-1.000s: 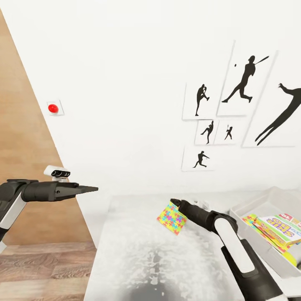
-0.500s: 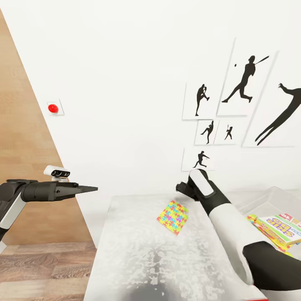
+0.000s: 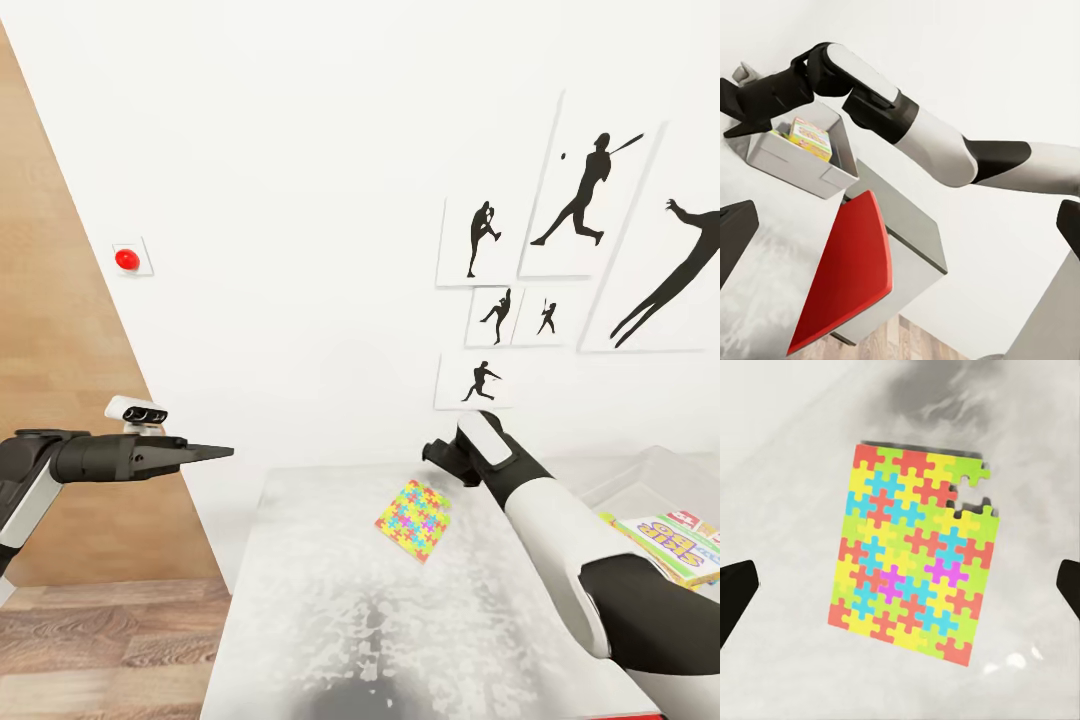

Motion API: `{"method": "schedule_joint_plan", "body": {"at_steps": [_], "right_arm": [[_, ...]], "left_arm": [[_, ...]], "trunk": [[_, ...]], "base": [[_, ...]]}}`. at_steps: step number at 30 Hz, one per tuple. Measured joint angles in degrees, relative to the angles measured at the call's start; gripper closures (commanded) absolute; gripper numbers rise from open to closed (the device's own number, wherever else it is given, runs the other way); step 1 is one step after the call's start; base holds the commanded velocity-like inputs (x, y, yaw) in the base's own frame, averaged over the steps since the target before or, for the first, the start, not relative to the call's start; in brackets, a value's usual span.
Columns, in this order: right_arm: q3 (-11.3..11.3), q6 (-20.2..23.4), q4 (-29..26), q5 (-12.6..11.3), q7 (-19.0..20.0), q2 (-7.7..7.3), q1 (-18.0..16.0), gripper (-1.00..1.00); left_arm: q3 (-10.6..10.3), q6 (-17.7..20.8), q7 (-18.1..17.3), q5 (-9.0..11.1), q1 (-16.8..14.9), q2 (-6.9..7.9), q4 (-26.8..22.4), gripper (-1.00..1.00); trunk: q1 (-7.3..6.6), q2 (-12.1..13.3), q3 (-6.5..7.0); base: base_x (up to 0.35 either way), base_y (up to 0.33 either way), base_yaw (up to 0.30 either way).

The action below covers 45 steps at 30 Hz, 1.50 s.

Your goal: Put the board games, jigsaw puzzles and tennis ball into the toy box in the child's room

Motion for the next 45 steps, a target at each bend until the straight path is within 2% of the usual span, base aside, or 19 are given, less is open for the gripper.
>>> {"method": "schedule_joint_plan", "body": {"at_steps": [8, 11, 20, 36, 38, 40, 43, 45], "right_arm": [[0.0, 0.2, 0.0, 0.1, 0.2, -0.46, 0.0, -1.00], [0.1, 0.2, 0.0, -0.1, 0.2, -1.81, 0.0, -1.00], [-0.1, 0.3, 0.2, 0.0, 0.4, -4.02, 0.0, -1.00], [-0.1, 0.3, 0.2, 0.0, 0.5, -4.30, 0.1, -1.00], [0.0, 0.3, 0.2, 0.0, 0.5, -4.29, 0.1, -1.00], [0.0, 0.3, 0.2, 0.1, 0.5, -4.28, 0.1, -1.00], [0.3, 0.3, 0.2, 0.4, 0.5, -4.28, 0.1, -1.00], [1.5, 0.2, 0.2, 1.6, 0.5, -4.19, 0.1, -1.00]], "left_arm": [[0.0, 0.0, 0.0, 0.1, 0.0, 0.00, 0.0, -1.00], [0.0, 0.0, 0.0, 0.1, 0.0, 0.00, 0.1, -1.00], [0.2, 0.0, 0.0, -0.2, 0.0, 0.07, 2.3, -1.00], [0.4, 0.0, 0.0, 0.0, 0.0, 0.28, 3.4, -1.00], [0.4, 0.0, 0.0, 0.0, 0.0, 0.92, 3.7, -1.00], [0.4, 0.0, 0.0, 0.3, 0.0, 2.29, 4.0, -1.00], [0.4, 0.0, 0.0, 0.6, 0.0, 3.60, 4.4, -1.00], [0.4, 0.0, 0.0, 0.8, 0.0, 4.38, 4.9, -1.00]], "trunk": [[0.00, 0.0, -0.07], [0.00, 0.0, -0.27], [0.00, 0.0, -1.08], [0.00, 0.0, -2.59], [0.00, 0.0, -2.78], [0.00, 0.0, -2.97], [0.00, 0.0, -3.25], [0.00, 0.0, -3.44]], "base": [[0.000, 0.000, 0.000], [0.000, 0.000, 0.000], [0.000, 0.000, 0.000], [0.000, 0.000, 0.000], [0.000, 0.000, 0.000], [0.000, 0.000, 0.000], [0.000, 0.000, 0.000], [0.000, 0.000, 0.000]]}}
